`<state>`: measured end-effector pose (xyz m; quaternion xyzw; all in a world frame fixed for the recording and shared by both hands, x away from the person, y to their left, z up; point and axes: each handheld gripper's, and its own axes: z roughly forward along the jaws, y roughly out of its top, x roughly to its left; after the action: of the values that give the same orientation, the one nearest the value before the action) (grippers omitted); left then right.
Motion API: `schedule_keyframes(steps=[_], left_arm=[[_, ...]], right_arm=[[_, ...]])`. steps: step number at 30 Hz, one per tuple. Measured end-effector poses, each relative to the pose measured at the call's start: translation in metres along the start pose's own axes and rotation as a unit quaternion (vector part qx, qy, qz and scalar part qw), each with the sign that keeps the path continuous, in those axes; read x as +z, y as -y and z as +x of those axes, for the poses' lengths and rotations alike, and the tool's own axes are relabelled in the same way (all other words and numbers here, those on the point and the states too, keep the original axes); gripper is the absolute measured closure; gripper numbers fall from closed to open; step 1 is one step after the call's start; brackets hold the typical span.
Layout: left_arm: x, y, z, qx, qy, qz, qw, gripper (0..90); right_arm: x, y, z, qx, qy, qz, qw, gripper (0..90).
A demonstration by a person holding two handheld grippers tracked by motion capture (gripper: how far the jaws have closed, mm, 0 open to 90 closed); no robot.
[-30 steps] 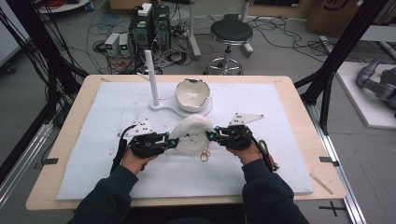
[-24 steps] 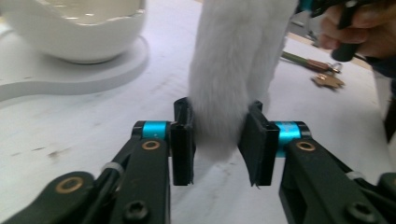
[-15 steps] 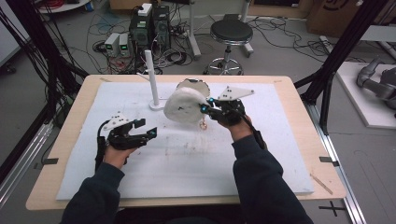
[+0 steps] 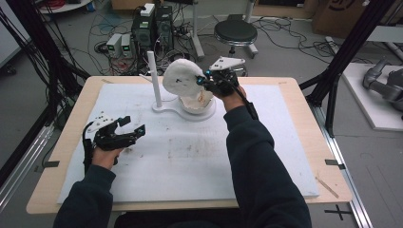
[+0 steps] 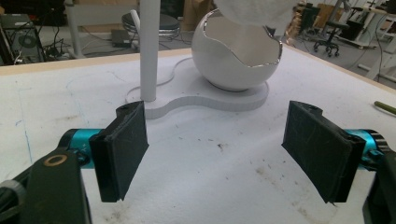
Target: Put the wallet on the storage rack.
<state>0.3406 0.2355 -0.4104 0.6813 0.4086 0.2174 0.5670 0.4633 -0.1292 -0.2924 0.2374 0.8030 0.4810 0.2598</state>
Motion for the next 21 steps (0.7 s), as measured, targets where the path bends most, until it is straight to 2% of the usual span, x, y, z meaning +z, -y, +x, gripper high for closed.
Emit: schedule_keyframes(steps=[6,7,10,11,12,13,15,18,21], left_arm=[[0.001,0.001,0.000,-0.001,0.004,0.003,1.0000,21.7],[0.001,0.001,0.000,-0.003,0.004,0.004,1.0000,21.7],[0.001,0.002,0.000,-0.003,0.004,0.006,1.0000,21.8],[0.001,0.002,0.001,-0.003,0.004,0.008,1.0000,21.7],[0.001,0.002,0.001,-0.005,0.005,0.006,1.0000,21.7],[0.001,0.002,0.001,-0.007,0.005,0.005,1.0000,21.8],[0.000,0.002,0.001,-0.007,0.005,0.004,0.9999,21.8],[0.001,0.003,0.001,-0.008,0.006,0.006,0.9999,21.8],[0.001,0.003,0.000,-0.008,0.008,0.008,0.9999,21.8]], right_arm=[[0.013,0.010,-0.015,-0.024,0.033,0.031,0.9987,79.0],[0.015,0.012,-0.017,-0.038,0.039,0.035,0.9979,79.0],[0.016,0.014,-0.017,-0.053,0.050,0.043,0.9965,79.0],[0.019,0.017,-0.016,-0.071,0.059,0.058,0.9941,79.0],[0.019,0.017,-0.016,-0.071,0.059,0.058,0.9941,79.0],[0.021,0.020,-0.015,-0.090,0.070,0.070,0.9910,79.0],[0.021,0.021,-0.014,-0.093,0.070,0.072,0.9905,79.0],[0.024,0.026,-0.012,-0.132,0.087,0.095,0.9828,79.0],[0.028,0.031,-0.011,-0.140,0.090,0.108,0.9801,79.0]])
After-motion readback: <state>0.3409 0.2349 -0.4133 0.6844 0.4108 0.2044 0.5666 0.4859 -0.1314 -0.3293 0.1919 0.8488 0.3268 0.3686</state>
